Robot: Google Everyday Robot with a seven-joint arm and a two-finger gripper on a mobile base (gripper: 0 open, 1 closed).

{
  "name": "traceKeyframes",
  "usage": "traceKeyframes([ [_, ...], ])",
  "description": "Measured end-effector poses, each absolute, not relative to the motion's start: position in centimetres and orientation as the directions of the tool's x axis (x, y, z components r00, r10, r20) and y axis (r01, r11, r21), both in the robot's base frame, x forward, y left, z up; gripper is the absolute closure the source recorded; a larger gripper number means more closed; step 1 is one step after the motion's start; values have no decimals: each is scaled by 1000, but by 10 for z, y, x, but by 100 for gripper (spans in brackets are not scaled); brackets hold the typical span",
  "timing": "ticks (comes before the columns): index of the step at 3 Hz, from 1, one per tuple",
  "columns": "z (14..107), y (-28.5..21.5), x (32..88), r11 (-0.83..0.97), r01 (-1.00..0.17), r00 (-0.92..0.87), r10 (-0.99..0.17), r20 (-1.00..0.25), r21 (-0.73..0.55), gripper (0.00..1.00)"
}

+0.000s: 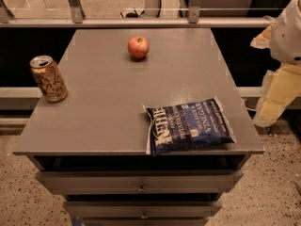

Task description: Move apple near blue chip bag

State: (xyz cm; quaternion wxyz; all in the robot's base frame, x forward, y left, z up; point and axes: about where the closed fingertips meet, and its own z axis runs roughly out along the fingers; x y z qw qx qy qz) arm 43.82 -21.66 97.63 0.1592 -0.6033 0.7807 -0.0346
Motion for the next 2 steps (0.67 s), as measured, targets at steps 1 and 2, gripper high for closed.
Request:
traceKeyframes([
  [1, 976, -217, 438, 270, -931, -221, -953, -207, -246, 0],
  [2, 973, -211, 453, 262, -933, -200, -947, -250, -246, 0],
])
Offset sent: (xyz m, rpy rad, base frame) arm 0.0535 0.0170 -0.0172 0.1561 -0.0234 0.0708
